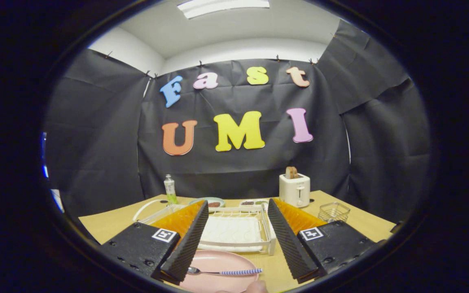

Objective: Take the plate from the dish rack, then take the spoon from the basket and place it into the plate.

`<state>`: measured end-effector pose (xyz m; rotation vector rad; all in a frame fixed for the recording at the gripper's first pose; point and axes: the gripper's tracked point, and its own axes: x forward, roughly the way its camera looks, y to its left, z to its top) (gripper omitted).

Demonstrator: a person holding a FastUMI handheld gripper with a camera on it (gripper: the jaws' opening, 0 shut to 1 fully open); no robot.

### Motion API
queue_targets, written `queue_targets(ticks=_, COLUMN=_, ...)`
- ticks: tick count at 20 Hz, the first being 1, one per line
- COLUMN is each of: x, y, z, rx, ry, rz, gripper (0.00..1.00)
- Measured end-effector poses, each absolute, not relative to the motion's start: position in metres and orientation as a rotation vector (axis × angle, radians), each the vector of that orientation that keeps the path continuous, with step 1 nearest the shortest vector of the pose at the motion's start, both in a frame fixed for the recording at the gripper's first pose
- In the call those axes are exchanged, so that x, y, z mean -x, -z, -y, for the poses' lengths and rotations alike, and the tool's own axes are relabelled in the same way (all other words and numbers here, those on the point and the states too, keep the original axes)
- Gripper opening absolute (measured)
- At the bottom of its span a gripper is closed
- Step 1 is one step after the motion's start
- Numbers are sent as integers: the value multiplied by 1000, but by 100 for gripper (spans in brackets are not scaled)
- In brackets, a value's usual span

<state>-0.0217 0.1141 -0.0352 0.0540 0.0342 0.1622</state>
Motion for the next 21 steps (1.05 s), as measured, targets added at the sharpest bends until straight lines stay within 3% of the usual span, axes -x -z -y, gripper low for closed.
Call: queue_targets(ticks=21, x=44, y=30, z=-99, rx=-21, ry=-117, rz=-16, gripper=95)
